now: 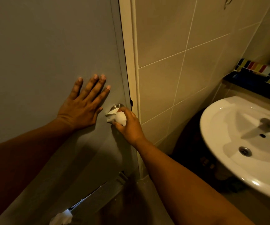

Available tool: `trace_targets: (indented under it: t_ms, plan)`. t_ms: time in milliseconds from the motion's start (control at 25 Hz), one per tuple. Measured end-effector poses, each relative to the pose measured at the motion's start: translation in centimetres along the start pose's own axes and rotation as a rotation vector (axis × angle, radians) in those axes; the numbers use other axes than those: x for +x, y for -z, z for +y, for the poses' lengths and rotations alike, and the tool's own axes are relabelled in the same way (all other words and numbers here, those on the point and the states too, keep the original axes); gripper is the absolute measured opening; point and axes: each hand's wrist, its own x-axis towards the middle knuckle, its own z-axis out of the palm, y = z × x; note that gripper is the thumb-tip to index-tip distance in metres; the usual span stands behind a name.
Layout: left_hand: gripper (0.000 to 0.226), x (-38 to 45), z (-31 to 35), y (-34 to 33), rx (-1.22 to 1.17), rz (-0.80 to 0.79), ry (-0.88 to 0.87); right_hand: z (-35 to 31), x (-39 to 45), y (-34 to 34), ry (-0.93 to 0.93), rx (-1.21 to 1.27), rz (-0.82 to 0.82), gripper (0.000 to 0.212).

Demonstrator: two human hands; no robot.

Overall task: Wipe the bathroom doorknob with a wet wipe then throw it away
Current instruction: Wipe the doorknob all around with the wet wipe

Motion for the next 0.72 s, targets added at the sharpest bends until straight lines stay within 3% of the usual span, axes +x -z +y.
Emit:
trace_targets:
  t_ms: [240, 520, 600, 720]
  plan:
    - [0.075, 0.0, 0.1, -0.2, -0.011, 0.011, 0.016, -1.6, -0.7, 0.5, -0.287, 0.558, -0.049, 0.051]
    - [0.074, 0.3, 1.0, -0.1, -0.018, -0.009, 0.113, -0.3, -0.2, 1.3, -0.492, 0.919, -0.182, 0.048]
    - [0.074, 0.2, 1.2, 0.1, -0.054, -0.036, 0.127, -0.5, -0.4, 1.4, -0.494, 0.917, -0.196, 0.048]
    - [0.075, 0.3, 1.2, 0.6, -0.101, -0.062, 0.128, -1.2, -0.1, 1.5, -0.280, 0.537, -0.181, 0.043]
